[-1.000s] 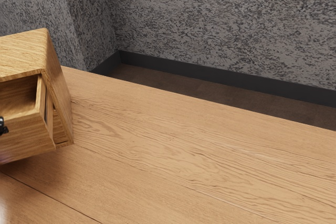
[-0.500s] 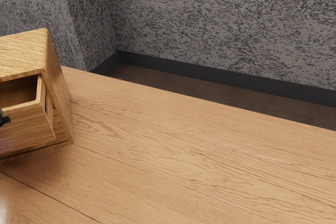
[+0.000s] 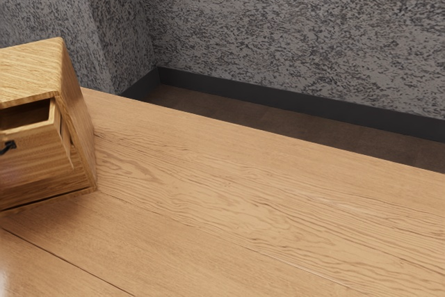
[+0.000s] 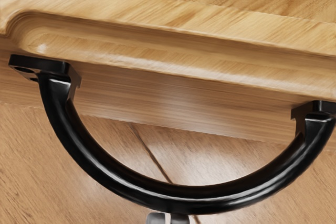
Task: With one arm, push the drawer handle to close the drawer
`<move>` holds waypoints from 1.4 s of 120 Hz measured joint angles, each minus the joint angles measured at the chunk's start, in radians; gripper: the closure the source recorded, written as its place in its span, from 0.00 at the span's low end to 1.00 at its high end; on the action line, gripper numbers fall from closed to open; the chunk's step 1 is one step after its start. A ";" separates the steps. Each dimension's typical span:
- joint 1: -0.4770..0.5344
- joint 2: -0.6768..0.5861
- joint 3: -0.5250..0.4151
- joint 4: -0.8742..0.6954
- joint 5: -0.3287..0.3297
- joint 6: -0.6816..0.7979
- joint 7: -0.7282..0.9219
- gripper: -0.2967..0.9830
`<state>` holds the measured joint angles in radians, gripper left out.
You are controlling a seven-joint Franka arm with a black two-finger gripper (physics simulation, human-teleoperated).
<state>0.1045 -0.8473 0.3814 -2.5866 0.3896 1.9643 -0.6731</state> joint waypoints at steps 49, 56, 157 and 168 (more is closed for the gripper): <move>-0.043 0.093 0.047 0.058 0.018 0.042 0.001 0.85; -0.044 0.105 0.048 0.067 0.021 0.044 0.001 0.85; -0.291 0.308 0.320 0.272 0.080 0.071 0.001 0.85; -0.298 0.318 0.325 0.278 0.080 0.073 0.002 0.85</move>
<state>-0.1937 -0.5290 0.7060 -2.3084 0.4695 2.0375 -0.6716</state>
